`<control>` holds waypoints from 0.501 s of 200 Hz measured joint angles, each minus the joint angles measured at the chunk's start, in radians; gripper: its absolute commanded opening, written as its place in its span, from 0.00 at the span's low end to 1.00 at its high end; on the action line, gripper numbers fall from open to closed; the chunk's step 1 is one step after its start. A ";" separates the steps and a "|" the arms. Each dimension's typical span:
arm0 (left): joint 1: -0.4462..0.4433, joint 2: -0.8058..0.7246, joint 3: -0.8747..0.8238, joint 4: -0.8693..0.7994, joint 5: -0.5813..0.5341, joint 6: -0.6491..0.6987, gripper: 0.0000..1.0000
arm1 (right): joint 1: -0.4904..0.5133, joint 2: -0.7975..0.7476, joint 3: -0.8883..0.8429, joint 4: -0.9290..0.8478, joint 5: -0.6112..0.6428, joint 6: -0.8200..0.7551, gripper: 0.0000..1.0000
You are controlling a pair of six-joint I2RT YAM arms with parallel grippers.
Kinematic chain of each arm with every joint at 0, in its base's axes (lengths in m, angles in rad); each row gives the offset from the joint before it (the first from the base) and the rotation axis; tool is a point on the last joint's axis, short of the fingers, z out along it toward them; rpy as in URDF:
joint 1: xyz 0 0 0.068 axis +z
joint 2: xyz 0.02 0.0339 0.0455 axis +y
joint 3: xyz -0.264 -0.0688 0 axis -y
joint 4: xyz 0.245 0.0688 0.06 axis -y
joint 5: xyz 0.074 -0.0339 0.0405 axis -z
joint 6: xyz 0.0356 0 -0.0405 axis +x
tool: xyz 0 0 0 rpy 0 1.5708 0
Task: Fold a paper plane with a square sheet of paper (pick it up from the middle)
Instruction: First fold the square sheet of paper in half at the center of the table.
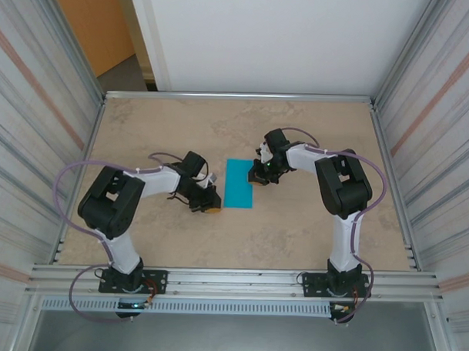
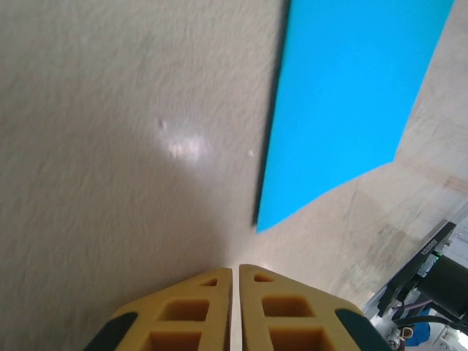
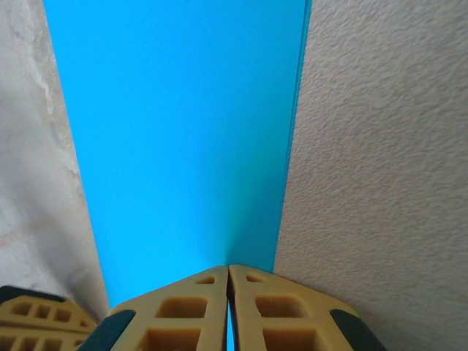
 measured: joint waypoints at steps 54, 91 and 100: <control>-0.006 -0.194 -0.019 0.036 -0.071 -0.071 0.35 | 0.067 -0.038 0.050 -0.083 0.100 0.030 0.36; -0.059 -0.244 -0.050 0.076 -0.146 -0.122 0.48 | 0.085 -0.232 -0.059 -0.051 0.145 0.092 0.47; -0.071 -0.246 -0.053 0.090 -0.160 -0.134 0.50 | 0.085 -0.296 -0.102 -0.033 0.158 0.108 0.48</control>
